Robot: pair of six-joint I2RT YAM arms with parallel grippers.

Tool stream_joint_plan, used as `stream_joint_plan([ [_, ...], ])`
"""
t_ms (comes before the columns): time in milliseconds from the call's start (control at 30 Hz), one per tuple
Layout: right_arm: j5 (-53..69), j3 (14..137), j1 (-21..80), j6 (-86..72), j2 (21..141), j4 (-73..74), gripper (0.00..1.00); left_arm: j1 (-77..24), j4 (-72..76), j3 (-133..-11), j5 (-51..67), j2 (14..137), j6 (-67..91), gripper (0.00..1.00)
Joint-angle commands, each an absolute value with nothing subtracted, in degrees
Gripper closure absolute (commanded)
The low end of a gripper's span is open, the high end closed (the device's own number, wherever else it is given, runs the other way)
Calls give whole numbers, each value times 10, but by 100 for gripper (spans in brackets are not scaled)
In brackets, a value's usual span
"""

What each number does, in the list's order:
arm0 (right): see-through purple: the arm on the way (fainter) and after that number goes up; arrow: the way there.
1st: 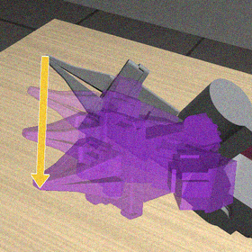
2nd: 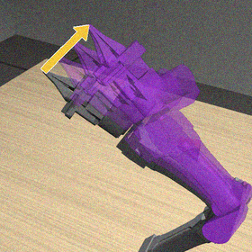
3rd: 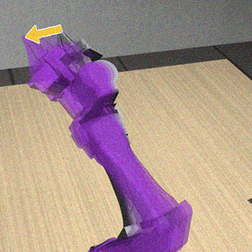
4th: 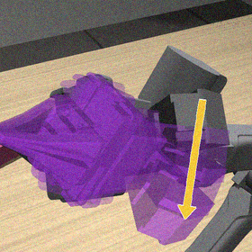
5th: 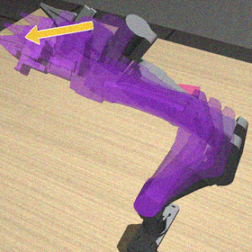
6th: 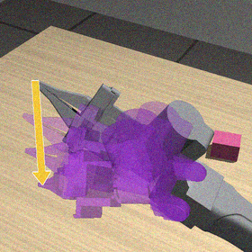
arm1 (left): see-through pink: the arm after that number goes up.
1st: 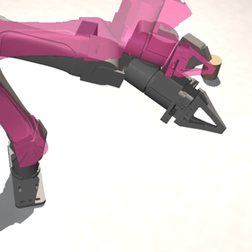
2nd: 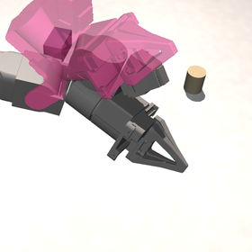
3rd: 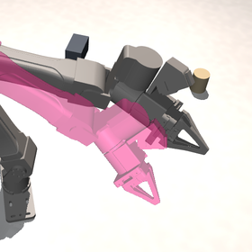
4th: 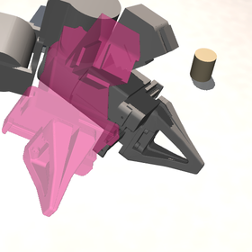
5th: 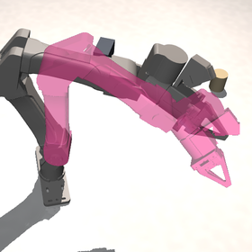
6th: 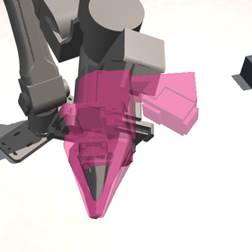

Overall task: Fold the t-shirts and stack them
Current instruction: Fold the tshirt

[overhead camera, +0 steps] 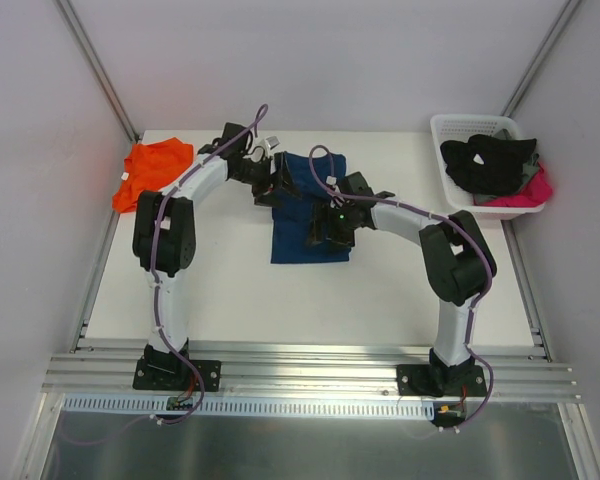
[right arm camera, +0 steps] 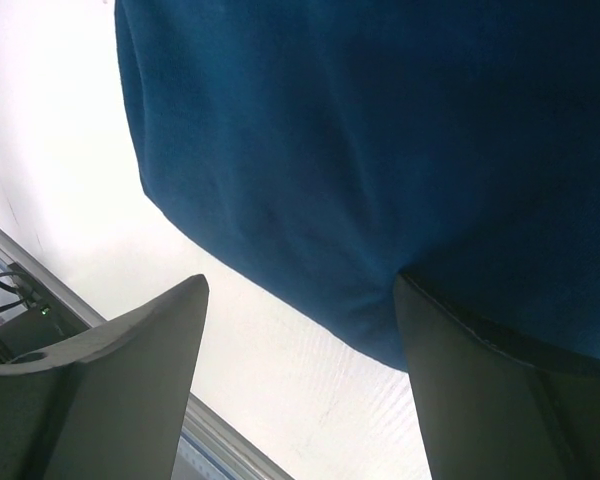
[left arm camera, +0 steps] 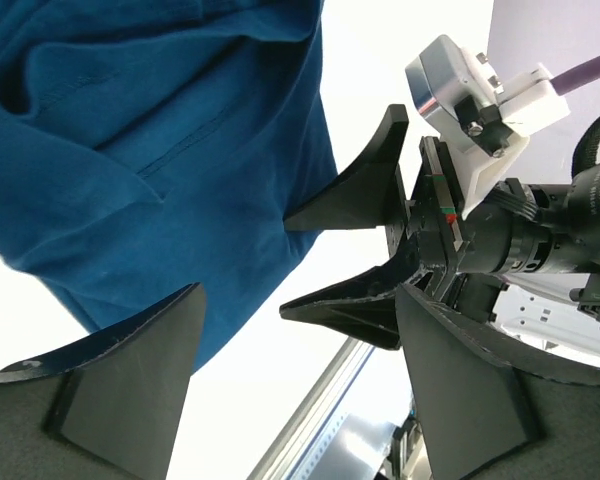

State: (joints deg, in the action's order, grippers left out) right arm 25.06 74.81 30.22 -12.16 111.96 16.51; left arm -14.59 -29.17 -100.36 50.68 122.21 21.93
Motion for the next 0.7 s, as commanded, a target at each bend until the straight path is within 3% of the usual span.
stream_joint_plan([
  [0, 257, 735, 306, -118, 1088, 160, 21, -159, -293, -1003, 516, 1220, 234, 24],
  [400, 264, 716, 302, -134, 1076, 141, 21, -161, -289, -1030, 484, 1288, 226, 43],
  [667, 268, 721, 302, -146, 1080, 130, 21, -177, -298, -1070, 399, 1325, 193, 47],
])
